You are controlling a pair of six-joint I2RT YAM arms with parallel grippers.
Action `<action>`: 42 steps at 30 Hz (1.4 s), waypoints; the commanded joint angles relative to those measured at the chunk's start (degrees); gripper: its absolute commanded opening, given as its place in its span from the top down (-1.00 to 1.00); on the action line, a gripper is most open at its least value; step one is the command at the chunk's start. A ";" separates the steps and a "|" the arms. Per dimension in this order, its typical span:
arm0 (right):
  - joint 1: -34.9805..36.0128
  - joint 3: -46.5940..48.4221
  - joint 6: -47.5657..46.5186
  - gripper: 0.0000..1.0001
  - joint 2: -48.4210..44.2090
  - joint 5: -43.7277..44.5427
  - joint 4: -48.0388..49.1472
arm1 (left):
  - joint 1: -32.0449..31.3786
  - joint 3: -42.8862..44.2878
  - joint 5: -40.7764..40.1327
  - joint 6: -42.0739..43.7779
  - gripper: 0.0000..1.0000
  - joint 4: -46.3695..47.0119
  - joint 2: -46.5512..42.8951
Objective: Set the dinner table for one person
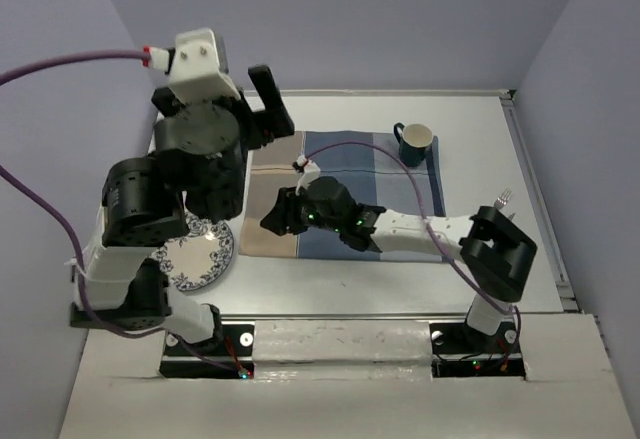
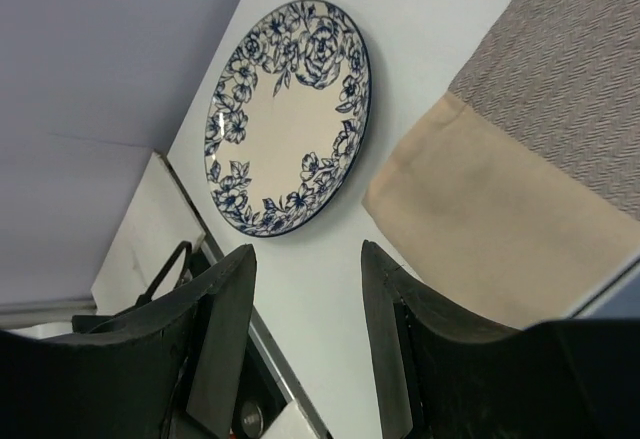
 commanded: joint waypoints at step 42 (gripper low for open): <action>2.92 41.20 8.55 1.00 34.52 -7.10 0.00 | -1.07 -100.69 -5.46 4.61 -0.98 46.81 -75.03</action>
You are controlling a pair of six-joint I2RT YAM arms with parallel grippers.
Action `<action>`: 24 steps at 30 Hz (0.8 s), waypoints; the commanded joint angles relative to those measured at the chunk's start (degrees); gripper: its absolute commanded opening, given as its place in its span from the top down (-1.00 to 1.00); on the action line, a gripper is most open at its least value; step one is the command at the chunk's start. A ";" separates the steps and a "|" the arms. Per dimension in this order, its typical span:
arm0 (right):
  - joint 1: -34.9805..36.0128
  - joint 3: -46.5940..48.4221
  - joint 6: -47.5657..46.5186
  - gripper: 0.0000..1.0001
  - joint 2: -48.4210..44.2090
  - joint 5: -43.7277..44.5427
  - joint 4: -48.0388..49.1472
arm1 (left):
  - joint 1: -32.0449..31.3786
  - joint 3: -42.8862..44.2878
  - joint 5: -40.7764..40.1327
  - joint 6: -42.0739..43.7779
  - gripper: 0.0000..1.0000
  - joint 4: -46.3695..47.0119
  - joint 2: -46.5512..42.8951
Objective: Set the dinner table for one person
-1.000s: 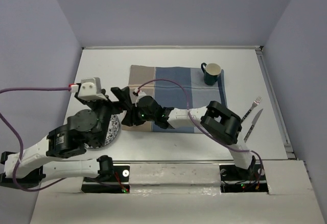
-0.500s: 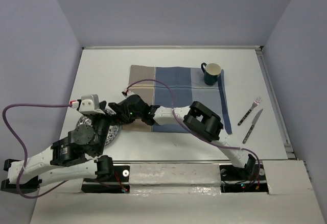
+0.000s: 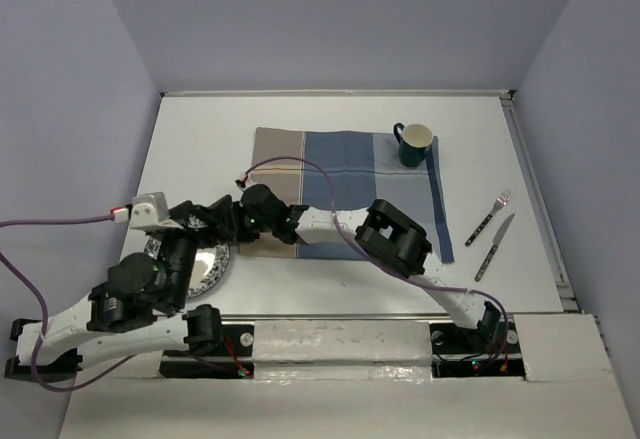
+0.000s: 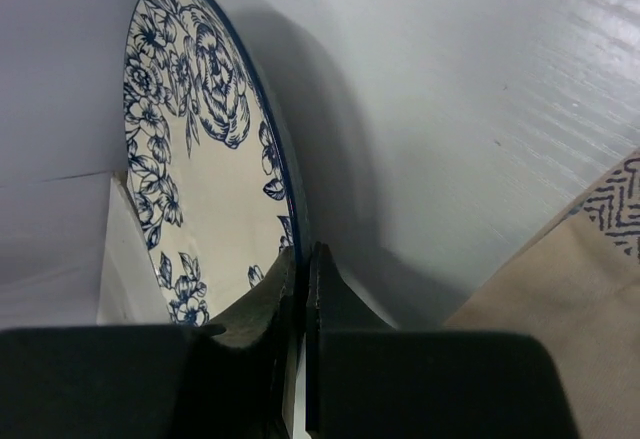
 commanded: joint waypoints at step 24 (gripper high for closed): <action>-34.15 -63.20 1.29 1.00 -60.37 3.60 22.05 | -0.20 -0.31 0.81 0.73 -0.98 4.46 3.24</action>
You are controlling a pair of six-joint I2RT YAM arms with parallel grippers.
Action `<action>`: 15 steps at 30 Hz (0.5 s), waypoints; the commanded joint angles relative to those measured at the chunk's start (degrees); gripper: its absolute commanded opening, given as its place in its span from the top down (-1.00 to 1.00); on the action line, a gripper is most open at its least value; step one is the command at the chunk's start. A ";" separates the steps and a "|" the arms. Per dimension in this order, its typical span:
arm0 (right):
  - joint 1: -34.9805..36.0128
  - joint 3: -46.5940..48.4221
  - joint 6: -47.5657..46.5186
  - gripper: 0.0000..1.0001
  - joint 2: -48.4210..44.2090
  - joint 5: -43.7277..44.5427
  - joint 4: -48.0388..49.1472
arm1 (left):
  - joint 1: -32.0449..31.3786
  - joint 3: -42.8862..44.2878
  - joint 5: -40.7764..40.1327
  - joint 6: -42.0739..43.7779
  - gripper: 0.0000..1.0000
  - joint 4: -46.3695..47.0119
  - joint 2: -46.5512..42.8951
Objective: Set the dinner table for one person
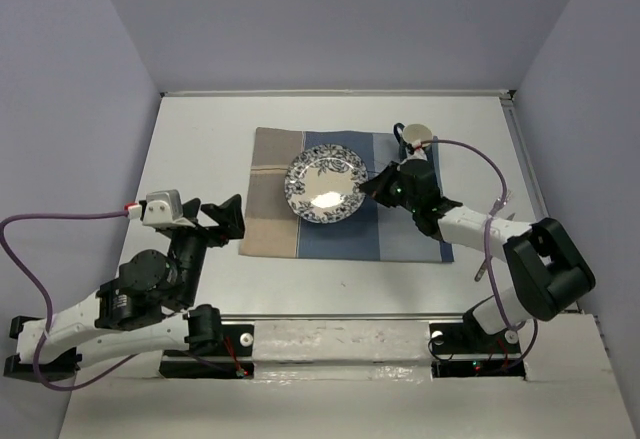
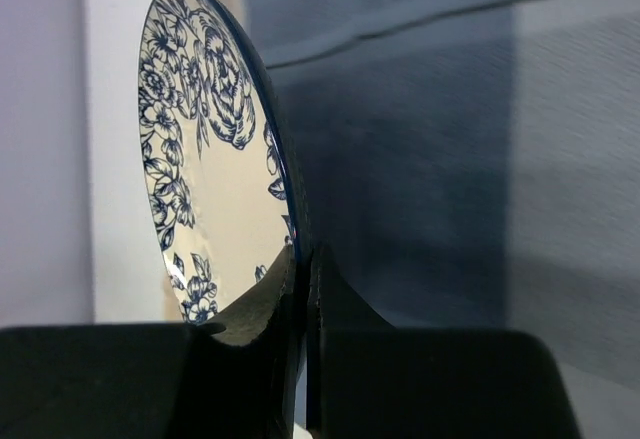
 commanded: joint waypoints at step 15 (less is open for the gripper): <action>-7.23 1.11 2.98 1.00 7.23 -14.44 15.46 | -0.09 0.48 -0.99 -2.93 -0.98 0.13 5.58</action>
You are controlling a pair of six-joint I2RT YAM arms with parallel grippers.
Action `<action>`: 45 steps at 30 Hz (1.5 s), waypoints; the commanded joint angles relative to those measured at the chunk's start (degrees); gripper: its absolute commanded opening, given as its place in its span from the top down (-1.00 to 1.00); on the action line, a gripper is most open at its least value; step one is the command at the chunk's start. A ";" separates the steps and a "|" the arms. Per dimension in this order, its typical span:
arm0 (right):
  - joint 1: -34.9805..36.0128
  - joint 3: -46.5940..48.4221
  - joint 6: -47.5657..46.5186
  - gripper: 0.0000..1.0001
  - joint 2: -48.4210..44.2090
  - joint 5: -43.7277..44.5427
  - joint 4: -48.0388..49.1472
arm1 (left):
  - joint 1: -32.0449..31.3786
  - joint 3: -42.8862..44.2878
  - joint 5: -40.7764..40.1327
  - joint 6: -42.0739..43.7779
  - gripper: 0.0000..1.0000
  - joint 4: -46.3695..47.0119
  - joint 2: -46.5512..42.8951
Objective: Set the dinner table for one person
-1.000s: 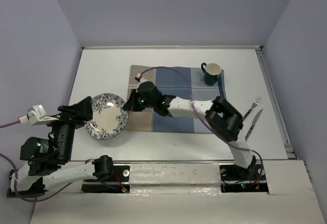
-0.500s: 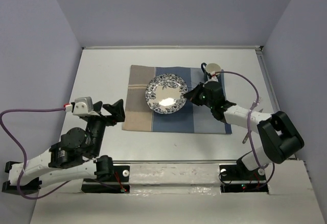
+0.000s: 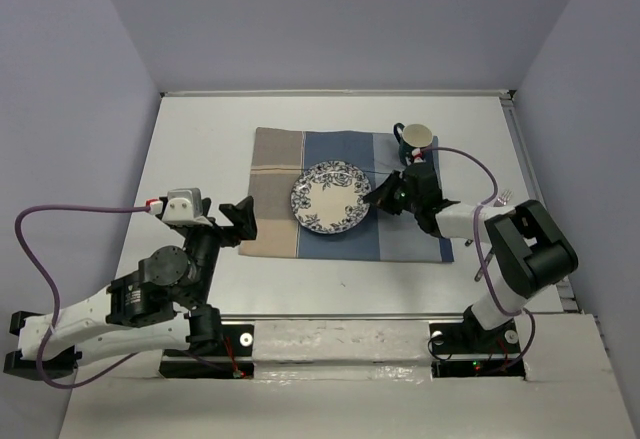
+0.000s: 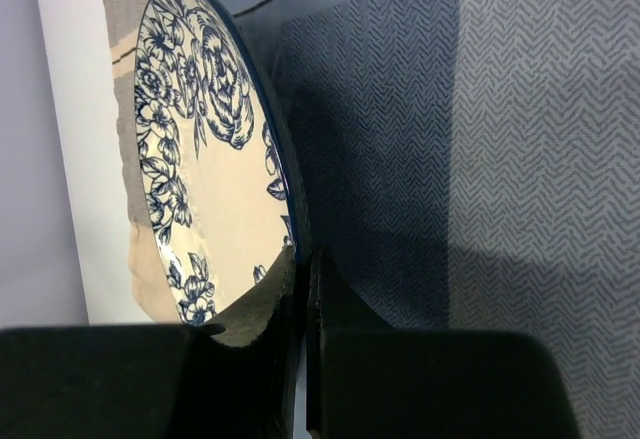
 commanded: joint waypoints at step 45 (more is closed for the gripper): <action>-34.90 -5.41 -9.81 0.36 -32.88 27.37 -41.32 | 22.32 5.43 37.92 -7.35 -0.98 -5.41 12.84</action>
